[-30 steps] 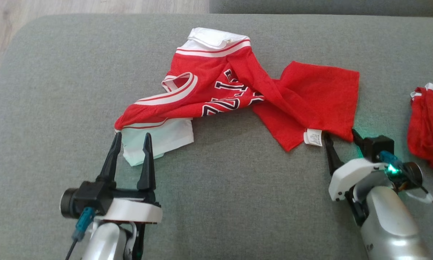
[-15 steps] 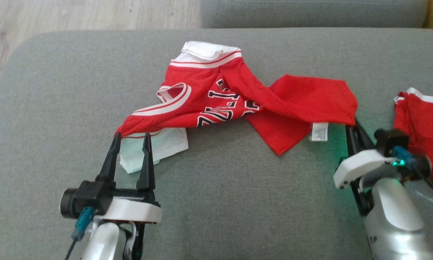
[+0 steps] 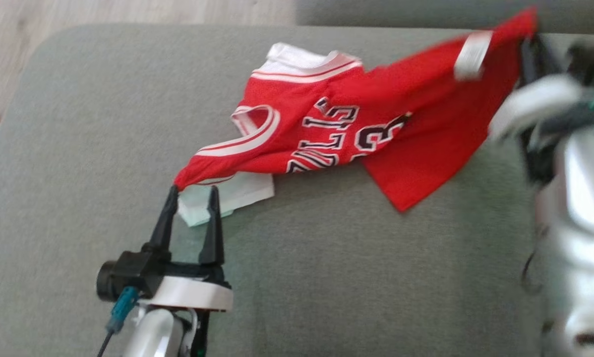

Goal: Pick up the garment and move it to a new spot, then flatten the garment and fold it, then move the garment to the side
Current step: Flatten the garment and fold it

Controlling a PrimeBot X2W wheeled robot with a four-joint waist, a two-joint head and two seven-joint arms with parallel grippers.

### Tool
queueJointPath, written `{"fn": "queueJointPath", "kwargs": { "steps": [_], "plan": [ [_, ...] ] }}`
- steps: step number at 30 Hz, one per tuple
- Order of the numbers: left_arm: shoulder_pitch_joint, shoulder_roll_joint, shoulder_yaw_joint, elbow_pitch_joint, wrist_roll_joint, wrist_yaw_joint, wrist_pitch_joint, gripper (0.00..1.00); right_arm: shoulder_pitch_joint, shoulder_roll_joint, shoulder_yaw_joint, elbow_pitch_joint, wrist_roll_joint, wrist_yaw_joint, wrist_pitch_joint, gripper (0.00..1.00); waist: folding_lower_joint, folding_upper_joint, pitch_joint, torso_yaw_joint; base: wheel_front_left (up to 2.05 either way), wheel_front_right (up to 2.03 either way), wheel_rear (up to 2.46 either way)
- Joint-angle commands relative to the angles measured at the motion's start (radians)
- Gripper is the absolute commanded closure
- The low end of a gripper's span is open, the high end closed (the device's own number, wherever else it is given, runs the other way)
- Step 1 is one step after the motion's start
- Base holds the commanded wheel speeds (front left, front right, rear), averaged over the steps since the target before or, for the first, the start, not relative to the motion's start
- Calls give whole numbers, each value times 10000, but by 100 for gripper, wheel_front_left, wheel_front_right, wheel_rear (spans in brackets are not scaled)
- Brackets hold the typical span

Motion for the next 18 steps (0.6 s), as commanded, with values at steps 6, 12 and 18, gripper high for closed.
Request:
{"fn": "queueJointPath", "kwargs": {
  "steps": [6, 12, 18],
  "plan": [
    [-886, 10, -379, -409, -463, 114, -93, 0, -3237, -1191, -560, 1598, -696, -7, 1022, 100, 0, 0, 938, 1302, 0, 0, 0],
    [-1038, 9, -598, -476, -785, 274, -93, 0, -4585, -1847, -1175, 3756, -1354, -7, 1578, 0, 0, 0, 1183, 1759, 0, 0, 0],
    [-1012, 9, -464, -514, -820, 384, -93, 0, -4917, -2004, -1005, 4935, -1394, -7, 521, 0, 0, 0, 1097, 1523, 0, 0, 0]
  ]
}}
